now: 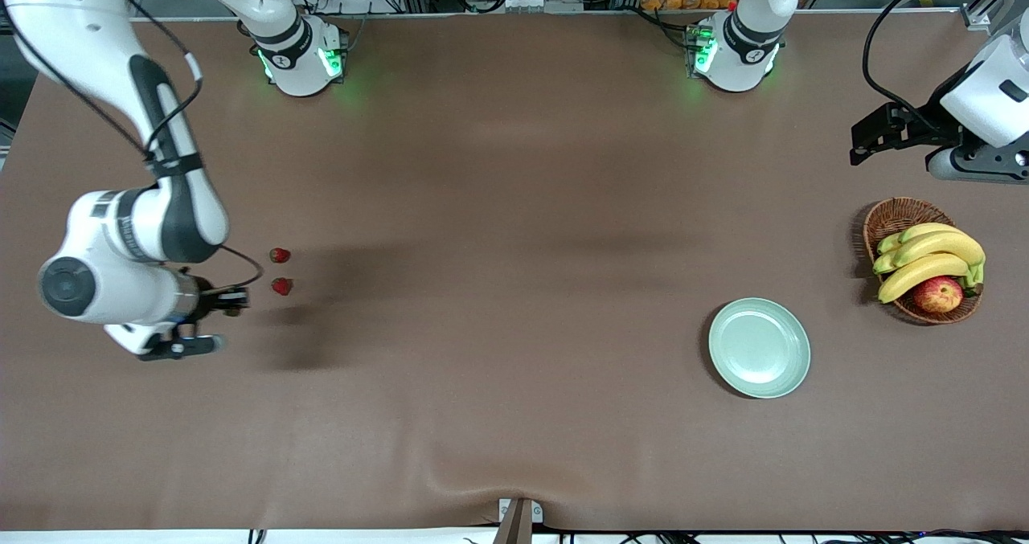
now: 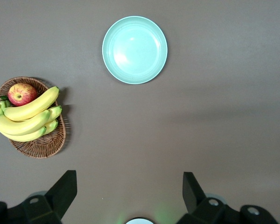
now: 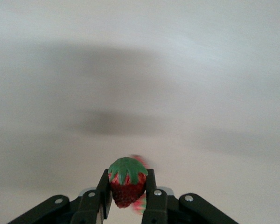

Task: Collect all strawberries into plate
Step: 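Lift the strawberry with the right gripper while the left gripper approaches, then pass the strawberry from the right gripper into the left gripper, then lower the right gripper to another strawberry while the left gripper holds, then carry the strawberry over the green plate and open the left gripper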

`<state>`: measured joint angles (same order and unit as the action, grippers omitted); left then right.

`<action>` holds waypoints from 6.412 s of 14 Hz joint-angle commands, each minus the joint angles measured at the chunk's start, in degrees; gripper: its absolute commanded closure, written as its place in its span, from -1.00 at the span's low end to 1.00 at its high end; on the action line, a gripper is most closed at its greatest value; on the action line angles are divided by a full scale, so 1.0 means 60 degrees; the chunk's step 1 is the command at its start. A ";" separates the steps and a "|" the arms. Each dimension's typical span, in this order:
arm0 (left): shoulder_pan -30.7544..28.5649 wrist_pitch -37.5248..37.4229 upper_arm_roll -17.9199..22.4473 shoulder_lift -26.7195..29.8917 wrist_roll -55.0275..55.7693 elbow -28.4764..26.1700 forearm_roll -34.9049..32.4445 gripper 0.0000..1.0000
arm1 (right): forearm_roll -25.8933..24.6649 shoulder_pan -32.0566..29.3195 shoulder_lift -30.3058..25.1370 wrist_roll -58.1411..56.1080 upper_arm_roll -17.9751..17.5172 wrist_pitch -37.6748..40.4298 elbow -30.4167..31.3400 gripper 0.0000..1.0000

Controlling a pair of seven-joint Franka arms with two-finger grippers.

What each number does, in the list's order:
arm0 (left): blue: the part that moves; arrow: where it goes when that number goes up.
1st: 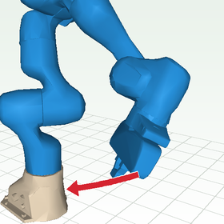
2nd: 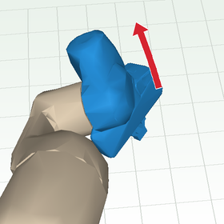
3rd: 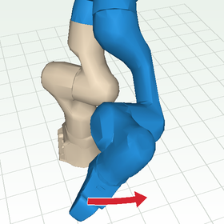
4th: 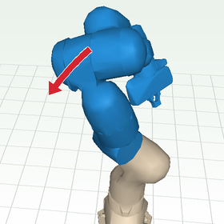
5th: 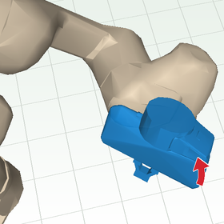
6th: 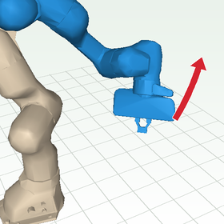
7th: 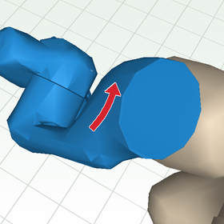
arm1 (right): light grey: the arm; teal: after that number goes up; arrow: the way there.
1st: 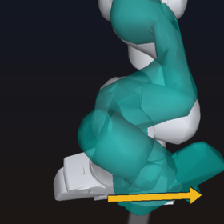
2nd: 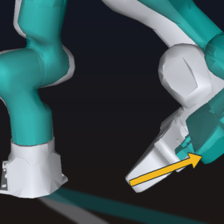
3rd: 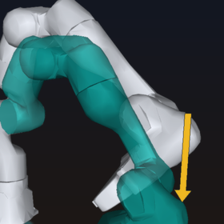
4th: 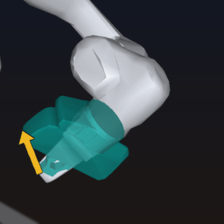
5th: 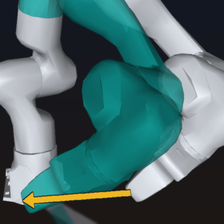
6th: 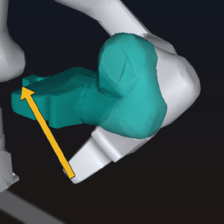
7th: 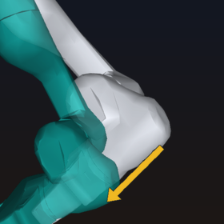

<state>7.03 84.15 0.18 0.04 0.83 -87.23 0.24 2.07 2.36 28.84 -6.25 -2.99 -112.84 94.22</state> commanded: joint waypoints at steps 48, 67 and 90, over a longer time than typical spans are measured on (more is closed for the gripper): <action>0.7794 0.9207 0.0570 -0.8723 0.7112 0.1648 -0.0523 -1.00 | 0.1266 -0.0584 0.0026 -0.1562 0.0674 -0.1157 0.1815 -1.00; 0.7999 0.8519 0.0497 -0.8577 0.7886 0.1252 -0.0435 0.66 | 0.0987 -0.0335 0.0760 -0.1433 0.0674 -0.1452 0.2183 -0.62; 0.2378 0.4871 0.2372 -0.6877 0.8285 0.1194 -0.0523 1.00 | 0.2960 0.1229 0.0393 -0.0573 0.0601 -0.1555 0.0748 1.00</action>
<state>24.46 114.15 15.34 -42.20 50.46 -78.81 -1.34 14.99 5.86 31.74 -13.75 0.39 -122.60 99.80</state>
